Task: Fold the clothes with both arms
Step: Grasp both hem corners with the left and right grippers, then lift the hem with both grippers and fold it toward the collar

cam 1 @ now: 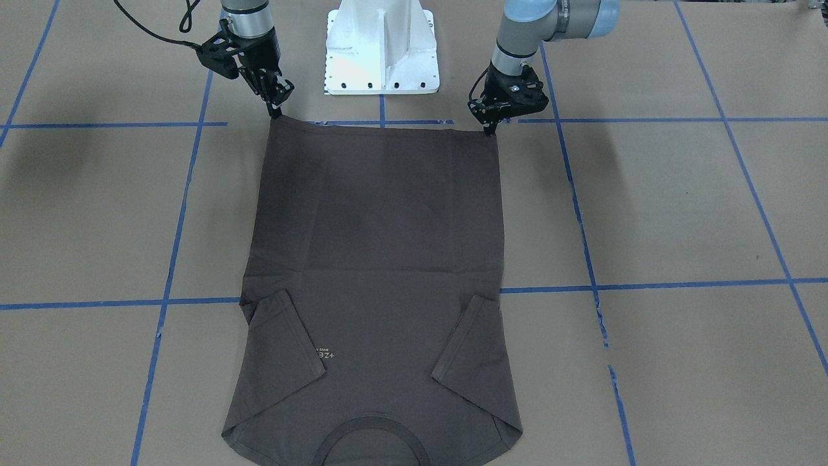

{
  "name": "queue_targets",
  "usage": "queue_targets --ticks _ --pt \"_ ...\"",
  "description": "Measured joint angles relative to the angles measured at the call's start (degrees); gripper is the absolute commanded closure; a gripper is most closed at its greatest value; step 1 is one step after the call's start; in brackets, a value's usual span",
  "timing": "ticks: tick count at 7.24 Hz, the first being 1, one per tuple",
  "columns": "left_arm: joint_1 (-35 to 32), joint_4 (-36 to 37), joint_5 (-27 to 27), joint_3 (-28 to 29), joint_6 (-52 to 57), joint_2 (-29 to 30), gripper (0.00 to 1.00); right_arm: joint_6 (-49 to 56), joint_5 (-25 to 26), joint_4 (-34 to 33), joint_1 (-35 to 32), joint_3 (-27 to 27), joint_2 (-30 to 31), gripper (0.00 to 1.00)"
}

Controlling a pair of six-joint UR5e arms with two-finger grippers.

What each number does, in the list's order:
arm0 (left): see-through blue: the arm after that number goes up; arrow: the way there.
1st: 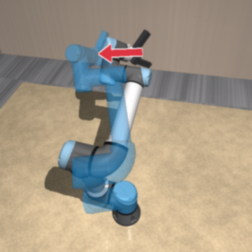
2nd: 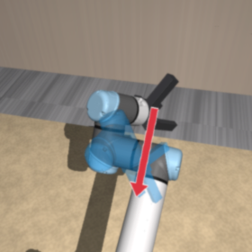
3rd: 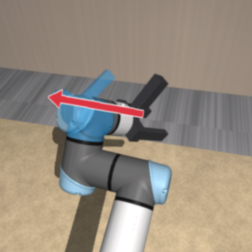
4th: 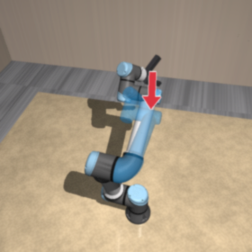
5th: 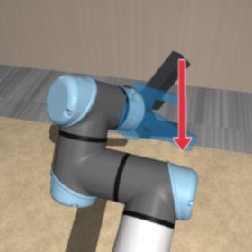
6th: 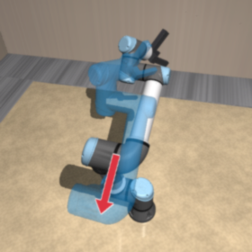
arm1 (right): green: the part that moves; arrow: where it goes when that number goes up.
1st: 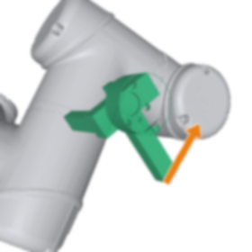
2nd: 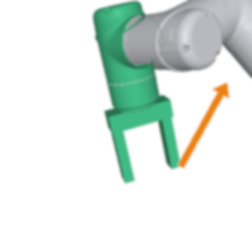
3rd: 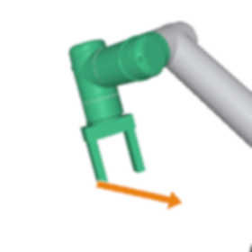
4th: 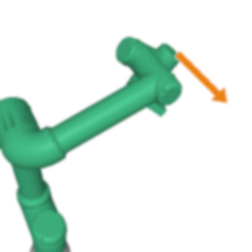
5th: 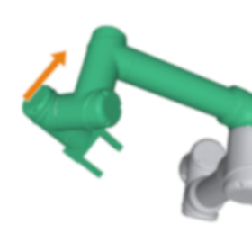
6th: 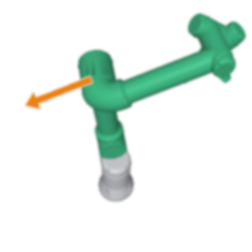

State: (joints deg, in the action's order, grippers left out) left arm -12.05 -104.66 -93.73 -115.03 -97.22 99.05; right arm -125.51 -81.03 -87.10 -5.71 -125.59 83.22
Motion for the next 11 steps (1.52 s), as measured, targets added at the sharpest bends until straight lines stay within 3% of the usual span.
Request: queue_targets --ticks 5,9,11 --pt "0.91 3.38 -0.3 -7.69 -2.19 0.57 1.0 0.14 -0.33 0.0 -0.05 -3.34 1.94 1.0" --pt "7.15 13.63 0.2 -19.46 -9.42 0.92 1.0 0.34 -0.25 0.16 2.32 -12.75 9.6 1.0" --pt "-0.4 14.49 -0.01 -18.75 -0.96 3.63 1.0 5.95 -0.37 0.07 -4.01 -11.56 4.92 1.0"
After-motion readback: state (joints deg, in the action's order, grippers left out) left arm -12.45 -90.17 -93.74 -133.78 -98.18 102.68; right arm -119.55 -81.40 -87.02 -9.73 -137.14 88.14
